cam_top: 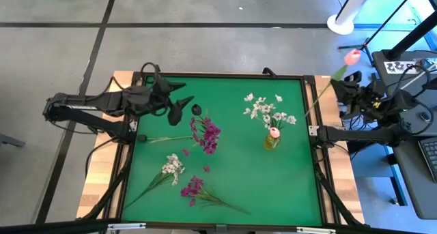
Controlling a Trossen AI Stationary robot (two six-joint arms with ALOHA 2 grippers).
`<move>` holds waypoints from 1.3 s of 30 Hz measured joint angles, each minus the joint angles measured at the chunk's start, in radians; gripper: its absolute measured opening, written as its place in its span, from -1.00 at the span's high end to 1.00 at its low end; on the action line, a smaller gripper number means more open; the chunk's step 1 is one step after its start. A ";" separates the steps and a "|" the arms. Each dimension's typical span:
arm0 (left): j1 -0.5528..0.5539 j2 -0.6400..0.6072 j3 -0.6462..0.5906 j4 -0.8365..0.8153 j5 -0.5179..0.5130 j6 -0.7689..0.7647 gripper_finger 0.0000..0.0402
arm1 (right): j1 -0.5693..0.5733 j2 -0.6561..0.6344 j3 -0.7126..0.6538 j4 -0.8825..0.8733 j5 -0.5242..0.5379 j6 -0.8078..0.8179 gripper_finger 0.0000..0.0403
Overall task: Sort flowers into vase by color
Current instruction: Put the pink tulip into the yellow vase
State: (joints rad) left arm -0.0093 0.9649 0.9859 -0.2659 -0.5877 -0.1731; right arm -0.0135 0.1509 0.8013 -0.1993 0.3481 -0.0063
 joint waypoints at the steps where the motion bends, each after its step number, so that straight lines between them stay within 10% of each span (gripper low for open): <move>1: -0.007 0.001 0.000 0.010 0.014 0.001 -0.45 | 0.000 0.000 -0.003 -0.009 0.000 0.007 1.00; 17: -0.058 0.001 0.000 0.019 0.025 0.000 -0.46 | 0.000 -0.013 -0.403 0.386 -0.311 0.108 1.00; 39: -0.058 0.002 0.000 0.011 0.023 -0.007 -0.46 | 0.001 -0.013 -0.611 0.645 -0.304 0.076 1.00</move>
State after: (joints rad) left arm -0.0669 0.9665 0.9855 -0.2546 -0.5652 -0.1799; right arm -0.0124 0.1383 0.1907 0.4454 0.0436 0.0699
